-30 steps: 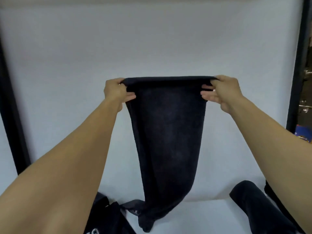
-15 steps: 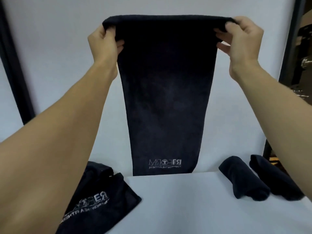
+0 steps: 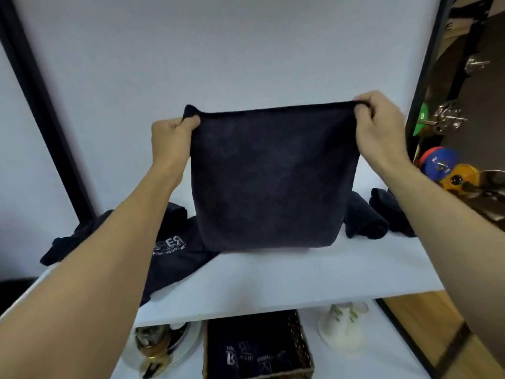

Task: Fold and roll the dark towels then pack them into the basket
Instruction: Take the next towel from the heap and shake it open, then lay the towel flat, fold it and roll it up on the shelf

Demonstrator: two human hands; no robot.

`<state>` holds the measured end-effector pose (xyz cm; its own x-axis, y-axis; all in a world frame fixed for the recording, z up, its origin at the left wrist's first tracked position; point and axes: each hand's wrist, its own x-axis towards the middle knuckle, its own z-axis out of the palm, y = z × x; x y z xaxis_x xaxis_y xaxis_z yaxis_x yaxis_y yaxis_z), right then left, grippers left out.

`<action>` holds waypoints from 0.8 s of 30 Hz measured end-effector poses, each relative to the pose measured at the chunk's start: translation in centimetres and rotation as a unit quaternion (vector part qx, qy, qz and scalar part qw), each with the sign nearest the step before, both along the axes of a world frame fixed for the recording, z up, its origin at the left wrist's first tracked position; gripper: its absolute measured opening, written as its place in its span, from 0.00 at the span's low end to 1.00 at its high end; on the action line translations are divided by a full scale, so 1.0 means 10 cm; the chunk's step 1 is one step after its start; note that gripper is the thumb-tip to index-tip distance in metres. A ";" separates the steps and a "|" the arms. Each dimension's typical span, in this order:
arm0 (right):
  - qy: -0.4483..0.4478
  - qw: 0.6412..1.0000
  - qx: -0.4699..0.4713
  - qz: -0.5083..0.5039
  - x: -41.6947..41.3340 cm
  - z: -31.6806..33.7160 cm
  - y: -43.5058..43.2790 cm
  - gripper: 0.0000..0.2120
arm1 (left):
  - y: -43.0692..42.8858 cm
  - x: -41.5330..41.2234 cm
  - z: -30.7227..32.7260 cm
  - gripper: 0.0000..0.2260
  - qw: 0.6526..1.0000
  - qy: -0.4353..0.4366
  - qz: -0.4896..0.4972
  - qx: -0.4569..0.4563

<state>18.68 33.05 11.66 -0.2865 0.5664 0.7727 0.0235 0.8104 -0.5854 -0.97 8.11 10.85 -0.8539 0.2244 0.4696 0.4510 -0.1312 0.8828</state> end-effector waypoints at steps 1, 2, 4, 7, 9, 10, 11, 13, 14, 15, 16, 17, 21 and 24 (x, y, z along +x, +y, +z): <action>-0.055 0.998 -0.002 -0.007 -0.01 -0.14 0.04 0.14 | 0.00 -0.04 -0.16 0.16 0.999 -0.026 0.000 -0.034; -0.114 0.993 -0.008 -0.007 -0.03 -0.27 0.11 0.14 | 0.02 -0.10 -0.33 0.12 0.996 -0.055 0.001 -0.072; -0.239 0.971 -0.005 -0.008 -0.13 -0.53 0.27 0.14 | 0.08 -0.24 -0.66 0.08 0.983 -0.118 0.008 -0.140; -0.397 0.917 -0.019 0.018 -0.34 -0.90 0.50 0.11 | 0.18 -0.48 -1.13 0.13 0.945 -0.196 0.000 -0.262; -0.481 0.875 -0.044 0.045 -0.52 -1.14 0.66 0.09 | 0.24 -0.66 -1.41 0.17 0.914 -0.240 -0.027 -0.327; -0.512 0.856 -0.053 0.053 -0.63 -1.25 0.75 0.09 | 0.29 -0.75 -1.53 0.18 0.900 -0.258 -0.032 -0.351; -0.534 0.842 -0.057 0.058 -0.74 -1.36 0.83 0.09 | 0.34 -0.84 -1.62 0.17 0.886 -0.275 -0.029 -0.372; -0.550 0.831 -0.056 0.061 -0.97 -1.54 1.01 0.08 | 0.49 -0.99 -1.72 0.12 0.868 -0.301 -0.016 -0.394; -0.544 0.835 -0.057 0.059 -1.11 -1.62 1.11 0.08 | 0.60 -1.08 -1.75 0.10 0.866 -0.314 -0.012 -0.389; -0.529 0.845 -0.060 0.056 -1.21 -1.67 1.16 0.09 | 0.68 -1.13 -1.75 0.09 0.869 -0.327 -0.008 -0.370; -0.508 0.857 -0.067 0.052 -1.31 -1.71 1.21 0.09 | 0.76 -1.18 -1.74 0.09 0.877 -0.341 -0.003 -0.338; -0.480 0.873 -0.076 0.045 -1.43 -1.75 1.29 0.09 | 0.86 -1.26 -1.74 0.10 0.885 -0.352 0.008 -0.304; -0.391 0.912 -0.126 0.014 -1.82 -1.89 1.47 0.08 | 1.20 -1.55 -1.79 0.07 0.912 -0.354 0.069 -0.198; -0.328 0.917 -0.224 0.028 -2.01 -2.06 1.53 0.07 | 1.36 -1.67 -1.94 0.09 0.928 -0.339 0.080 -0.133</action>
<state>-1.41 48.31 -8.97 -0.6453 0.7548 0.1173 0.4547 0.5029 -0.7351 -17.71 21.69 -8.51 -0.9651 0.1007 -0.2416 -0.2248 0.1532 0.9623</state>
